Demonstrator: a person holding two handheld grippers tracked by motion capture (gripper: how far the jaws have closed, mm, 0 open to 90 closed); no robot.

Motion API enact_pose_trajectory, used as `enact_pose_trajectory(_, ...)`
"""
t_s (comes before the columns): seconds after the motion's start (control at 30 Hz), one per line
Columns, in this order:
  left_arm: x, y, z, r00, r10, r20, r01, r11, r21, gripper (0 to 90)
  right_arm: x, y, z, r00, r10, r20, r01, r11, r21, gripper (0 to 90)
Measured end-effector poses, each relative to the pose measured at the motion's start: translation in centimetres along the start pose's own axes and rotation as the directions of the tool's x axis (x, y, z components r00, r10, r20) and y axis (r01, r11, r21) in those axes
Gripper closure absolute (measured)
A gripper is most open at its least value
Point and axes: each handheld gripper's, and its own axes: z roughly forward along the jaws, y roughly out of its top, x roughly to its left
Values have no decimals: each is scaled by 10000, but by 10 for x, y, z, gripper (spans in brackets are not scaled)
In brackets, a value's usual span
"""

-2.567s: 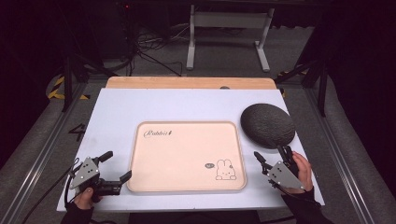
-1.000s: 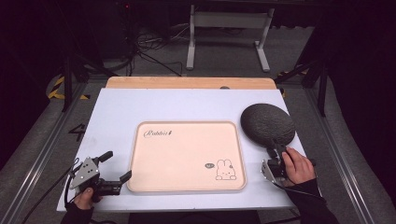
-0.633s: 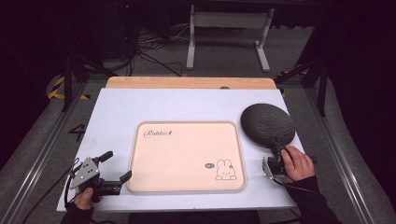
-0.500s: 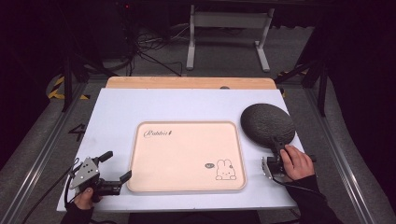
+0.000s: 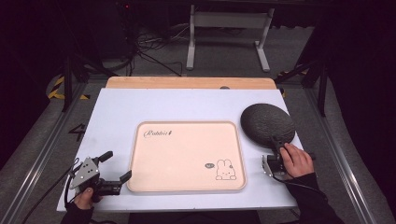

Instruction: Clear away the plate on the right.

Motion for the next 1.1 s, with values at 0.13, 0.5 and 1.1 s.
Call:
enact_pose_trajectory(0.13,0,0,0,10000,5,10,-5,10000,36,5,-2,-2,1,9999,-48,-161,45,9999,-142,621)
enact_pose_trajectory(0.5,0,0,0,10000,7,-5,-7,10000,47,4,-3,-5,5,9961,99,-874,-138,9989,-439,808)
enact_pose_trajectory(1.1,1,0,0,10000,34,5,-34,10000,45,4,-12,-2,-1,9935,874,-735,-866,9961,138,865)
